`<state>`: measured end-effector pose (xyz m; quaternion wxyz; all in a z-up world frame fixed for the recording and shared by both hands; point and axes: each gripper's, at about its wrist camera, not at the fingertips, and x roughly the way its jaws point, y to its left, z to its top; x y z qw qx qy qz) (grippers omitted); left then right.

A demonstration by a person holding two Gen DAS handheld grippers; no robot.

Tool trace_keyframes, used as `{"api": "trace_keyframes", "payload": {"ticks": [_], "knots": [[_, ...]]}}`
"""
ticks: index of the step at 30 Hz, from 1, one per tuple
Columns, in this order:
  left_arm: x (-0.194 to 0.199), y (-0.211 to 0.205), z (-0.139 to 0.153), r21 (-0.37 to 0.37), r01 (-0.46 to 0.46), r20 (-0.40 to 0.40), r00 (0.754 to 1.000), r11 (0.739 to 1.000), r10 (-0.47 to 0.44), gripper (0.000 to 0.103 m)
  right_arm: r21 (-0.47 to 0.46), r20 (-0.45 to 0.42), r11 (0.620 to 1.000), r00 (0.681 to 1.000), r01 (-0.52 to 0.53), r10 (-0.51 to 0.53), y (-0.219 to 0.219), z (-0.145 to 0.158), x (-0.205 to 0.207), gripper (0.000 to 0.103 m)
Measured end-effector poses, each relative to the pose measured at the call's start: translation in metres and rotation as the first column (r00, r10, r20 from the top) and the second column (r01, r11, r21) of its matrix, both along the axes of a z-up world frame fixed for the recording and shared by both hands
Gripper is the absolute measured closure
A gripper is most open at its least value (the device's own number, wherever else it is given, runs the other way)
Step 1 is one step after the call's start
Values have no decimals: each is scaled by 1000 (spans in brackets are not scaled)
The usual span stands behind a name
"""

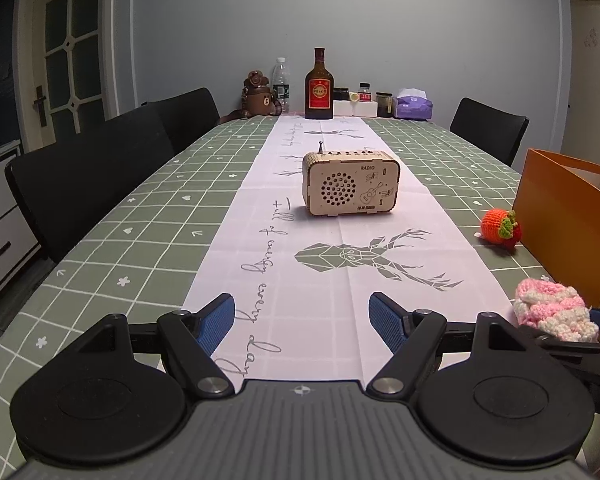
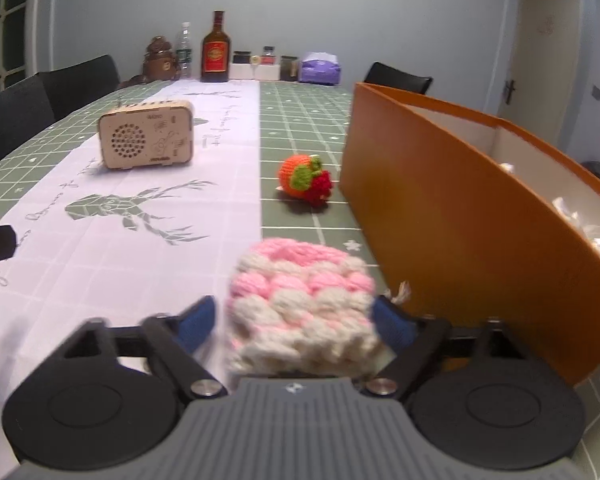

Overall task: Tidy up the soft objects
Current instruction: 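Grasp the pink-and-white crocheted piece with the right gripper and lift it, then grasp the orange crocheted strawberry with the left gripper while the right holds the pink piece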

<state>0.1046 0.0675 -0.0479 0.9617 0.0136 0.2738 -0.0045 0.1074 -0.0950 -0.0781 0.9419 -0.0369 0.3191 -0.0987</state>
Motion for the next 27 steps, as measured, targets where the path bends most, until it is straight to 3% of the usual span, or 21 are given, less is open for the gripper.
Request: {"api": "trace_keyframes", "payload": {"ticks": [3,5,8,15,21,27], "knots": [[5,-4,5,30,15,2,1000,999,-15,13,-12,1,1000,1000,-13,13,-2,3,-2,44],[9,-7,9,48,33,4,999,998,-33,13,-17,20,999,999,-27,27,-1,7,-5,61],[15,-13,18,72,74,14,997,995,-76,13,-11,31,998,998,-57,58,1,16,-9,68],[27,-35,39,121,167,38,984,978,-173,13,165,16,976,990,-141,140,-15,45,-19,68],[42,-57,43,123,258,18,965,958,-262,13,225,-14,941,965,-254,263,-34,79,-29,68],[55,-79,41,96,396,-20,918,913,-395,13,231,-71,920,937,-317,341,-59,105,-25,68]]}}
